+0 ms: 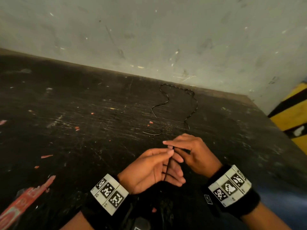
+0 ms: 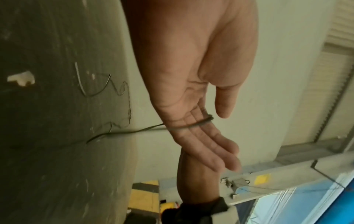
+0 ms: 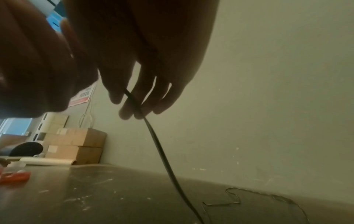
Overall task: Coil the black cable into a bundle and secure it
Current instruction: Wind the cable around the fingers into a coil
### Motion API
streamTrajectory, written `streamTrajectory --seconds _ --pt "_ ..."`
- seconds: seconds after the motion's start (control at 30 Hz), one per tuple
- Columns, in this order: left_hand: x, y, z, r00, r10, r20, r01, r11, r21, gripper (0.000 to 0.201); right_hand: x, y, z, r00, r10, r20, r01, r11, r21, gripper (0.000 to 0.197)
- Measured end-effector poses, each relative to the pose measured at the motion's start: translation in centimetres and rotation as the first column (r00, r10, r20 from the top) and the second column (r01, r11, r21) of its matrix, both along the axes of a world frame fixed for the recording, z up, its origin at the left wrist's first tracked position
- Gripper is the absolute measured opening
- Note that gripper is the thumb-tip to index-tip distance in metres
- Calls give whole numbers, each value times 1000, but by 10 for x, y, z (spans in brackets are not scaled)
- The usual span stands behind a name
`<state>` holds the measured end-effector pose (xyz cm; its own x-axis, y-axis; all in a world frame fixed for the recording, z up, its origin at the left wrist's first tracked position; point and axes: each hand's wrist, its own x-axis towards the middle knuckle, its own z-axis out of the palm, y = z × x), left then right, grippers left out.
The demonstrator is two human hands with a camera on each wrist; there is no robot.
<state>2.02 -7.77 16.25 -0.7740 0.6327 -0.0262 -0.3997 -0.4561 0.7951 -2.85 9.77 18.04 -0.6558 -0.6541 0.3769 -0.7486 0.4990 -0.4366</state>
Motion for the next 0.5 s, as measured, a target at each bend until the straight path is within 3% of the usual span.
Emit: streamTrajectory --seconds 0.2,0.33,0.5 --pt "16 -6 -1 985 -158 68 149 981 123 27 19 -4 15 997 -73 7 73 997 32 30" --pt "24 -5 6 974 -217 70 205 969 141 26 23 0 18 992 -122 5 122 990 68 30" --pt "31 -4 13 917 -394 54 386 914 123 30 31 -3 24 995 -95 -19 96 995 34 29"
